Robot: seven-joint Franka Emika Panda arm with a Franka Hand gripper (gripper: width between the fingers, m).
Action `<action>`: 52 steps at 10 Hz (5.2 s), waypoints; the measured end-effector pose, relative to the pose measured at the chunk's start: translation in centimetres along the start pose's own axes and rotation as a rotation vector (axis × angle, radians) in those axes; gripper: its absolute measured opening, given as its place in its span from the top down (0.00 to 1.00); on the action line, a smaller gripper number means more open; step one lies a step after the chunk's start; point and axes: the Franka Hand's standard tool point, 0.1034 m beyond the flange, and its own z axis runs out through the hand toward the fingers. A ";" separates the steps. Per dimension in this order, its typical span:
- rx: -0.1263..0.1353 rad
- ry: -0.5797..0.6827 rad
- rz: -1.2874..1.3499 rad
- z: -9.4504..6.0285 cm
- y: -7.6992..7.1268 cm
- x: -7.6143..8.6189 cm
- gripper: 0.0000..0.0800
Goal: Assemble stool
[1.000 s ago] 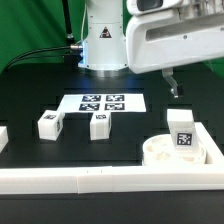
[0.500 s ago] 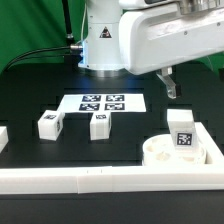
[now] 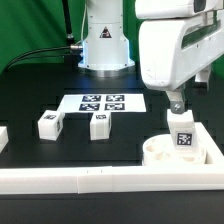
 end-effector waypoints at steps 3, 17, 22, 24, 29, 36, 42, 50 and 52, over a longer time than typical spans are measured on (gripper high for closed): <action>0.023 -0.020 -0.073 0.9 0.0 -0.4 0.19; 0.043 -0.035 -0.024 3.7 0.2 -0.8 0.58; 0.026 -0.028 0.450 3.9 0.1 -0.5 0.58; 0.013 -0.018 0.692 3.9 -0.2 0.0 0.58; 0.005 -0.012 1.220 4.0 -0.6 0.2 0.58; 0.016 -0.015 1.728 4.0 -0.4 -0.1 0.58; 0.089 -0.030 2.469 4.3 -1.4 0.3 0.58; 0.139 -0.040 2.627 2.4 -1.4 1.2 0.21; 0.153 -0.012 2.585 1.0 -1.4 1.9 0.19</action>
Offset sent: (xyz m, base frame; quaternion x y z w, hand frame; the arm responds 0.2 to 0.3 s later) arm 0.0118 0.0144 -0.0228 0.0337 -0.0153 -0.0756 0.9965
